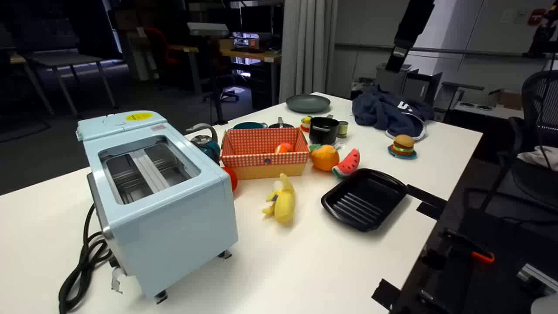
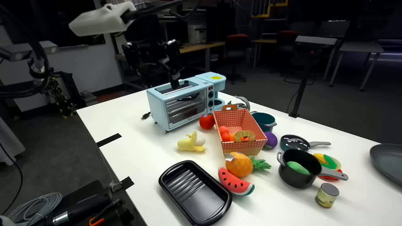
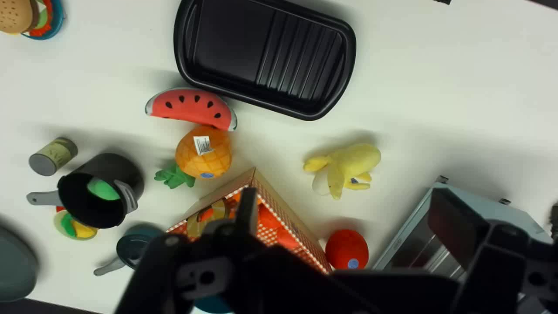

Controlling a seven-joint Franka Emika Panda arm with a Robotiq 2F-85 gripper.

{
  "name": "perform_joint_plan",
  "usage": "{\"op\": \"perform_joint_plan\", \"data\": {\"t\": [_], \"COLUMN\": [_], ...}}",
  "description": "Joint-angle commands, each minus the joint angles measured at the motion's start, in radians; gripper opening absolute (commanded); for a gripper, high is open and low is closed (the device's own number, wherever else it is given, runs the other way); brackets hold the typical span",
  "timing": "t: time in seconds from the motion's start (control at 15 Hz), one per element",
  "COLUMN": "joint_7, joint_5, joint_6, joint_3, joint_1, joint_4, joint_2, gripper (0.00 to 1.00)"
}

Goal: Pick the stuffed pineapple and put it beside the oven

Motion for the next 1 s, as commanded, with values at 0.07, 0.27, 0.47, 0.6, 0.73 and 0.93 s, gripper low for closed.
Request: {"op": "perform_joint_plan", "data": {"t": [0.07,0.27,0.47,0.6,0.73,0.93], "joint_7": [0.002,0.002,0.002,0.002,0.002,0.03], "joint_5": [-0.002,-0.002,-0.002,-0.002,-0.002,0.003], "joint_6": [-0.002,-0.002,-0.002,-0.002,-0.002,-0.01], "joint_3": [-0.002,-0.002,-0.002,-0.002,-0.002,0.006], "joint_1": [0.003,0.003,0.003,0.003,0.003,-0.004], "joint_4": [0.002,0.002,0.002,0.002,0.002,0.003], "joint_2": [0.002,0.002,0.002,0.002,0.002,0.004], "gripper": [1.0,1.0,1.0,1.0,1.0,1.0]}}
